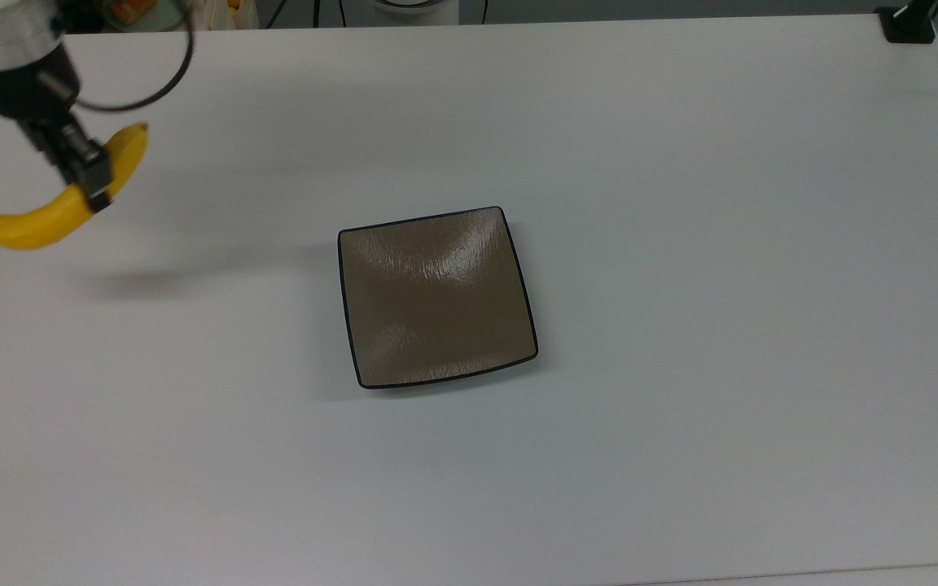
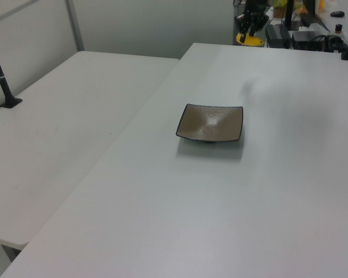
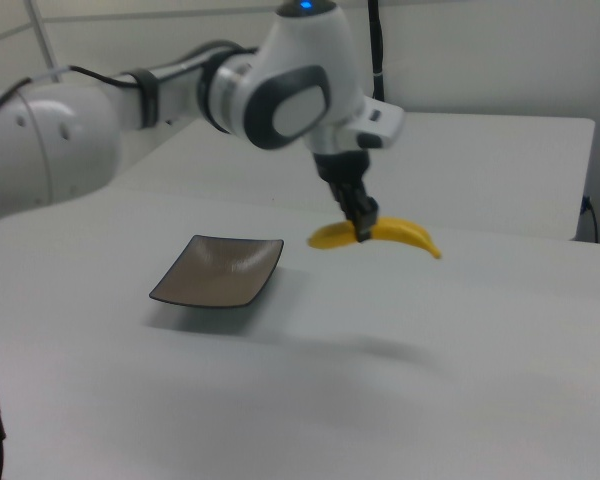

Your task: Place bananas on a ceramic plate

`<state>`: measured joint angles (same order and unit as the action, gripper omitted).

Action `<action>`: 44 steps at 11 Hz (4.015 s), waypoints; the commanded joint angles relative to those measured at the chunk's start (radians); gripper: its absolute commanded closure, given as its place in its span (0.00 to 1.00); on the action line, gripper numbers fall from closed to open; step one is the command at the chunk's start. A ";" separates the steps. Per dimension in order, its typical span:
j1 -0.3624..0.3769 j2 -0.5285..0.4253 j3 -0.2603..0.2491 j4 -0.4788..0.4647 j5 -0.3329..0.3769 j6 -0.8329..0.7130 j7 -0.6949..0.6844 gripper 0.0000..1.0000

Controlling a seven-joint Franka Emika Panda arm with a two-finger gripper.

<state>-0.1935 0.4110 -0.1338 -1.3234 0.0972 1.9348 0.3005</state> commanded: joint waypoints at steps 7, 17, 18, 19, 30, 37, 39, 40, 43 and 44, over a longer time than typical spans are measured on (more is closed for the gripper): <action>0.350 -0.103 0.028 -0.111 -0.031 -0.258 0.052 1.00; 0.496 0.014 0.037 -0.233 -0.264 0.050 0.114 1.00; 0.497 0.029 0.039 -0.238 -0.278 0.070 0.124 1.00; 0.497 0.040 0.042 -0.240 -0.280 0.090 0.127 1.00; 0.485 0.072 0.105 -0.255 -0.355 0.171 0.186 0.42; 0.486 -0.113 0.109 -0.241 -0.330 0.011 0.189 0.00; 0.483 -0.210 0.106 -0.240 -0.247 -0.122 0.181 0.00; 0.482 -0.257 0.097 -0.241 -0.191 -0.176 0.177 0.00; 0.445 -0.372 0.094 -0.243 -0.139 -0.304 0.149 0.00; 0.409 -0.403 0.094 -0.246 -0.078 -0.329 0.109 0.00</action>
<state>0.2678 0.0912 -0.0367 -1.5302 -0.0732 1.6542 0.4687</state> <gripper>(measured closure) 0.000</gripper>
